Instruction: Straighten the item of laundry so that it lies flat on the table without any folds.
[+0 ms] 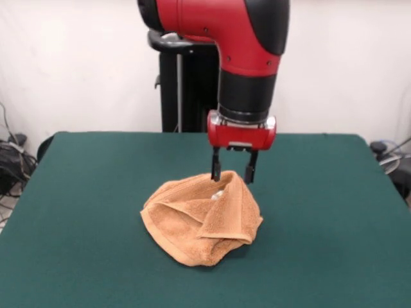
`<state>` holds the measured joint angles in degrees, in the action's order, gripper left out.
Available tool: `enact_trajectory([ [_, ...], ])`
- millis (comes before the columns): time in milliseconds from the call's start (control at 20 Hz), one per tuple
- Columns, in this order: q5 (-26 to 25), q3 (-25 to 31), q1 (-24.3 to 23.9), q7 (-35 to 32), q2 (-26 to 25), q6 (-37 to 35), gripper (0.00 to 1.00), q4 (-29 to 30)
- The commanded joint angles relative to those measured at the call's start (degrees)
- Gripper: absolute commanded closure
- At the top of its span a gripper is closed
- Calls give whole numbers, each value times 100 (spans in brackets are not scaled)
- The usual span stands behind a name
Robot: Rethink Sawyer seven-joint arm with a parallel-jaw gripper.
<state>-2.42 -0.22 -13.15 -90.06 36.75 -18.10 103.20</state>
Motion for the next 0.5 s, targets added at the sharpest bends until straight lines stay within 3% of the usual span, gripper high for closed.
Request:
enact_trajectory([
  [50,145,338,-4,-971,-593,450,0,-469],
  [500,244,223,22,-1133,-1173,912,0,-922],
])
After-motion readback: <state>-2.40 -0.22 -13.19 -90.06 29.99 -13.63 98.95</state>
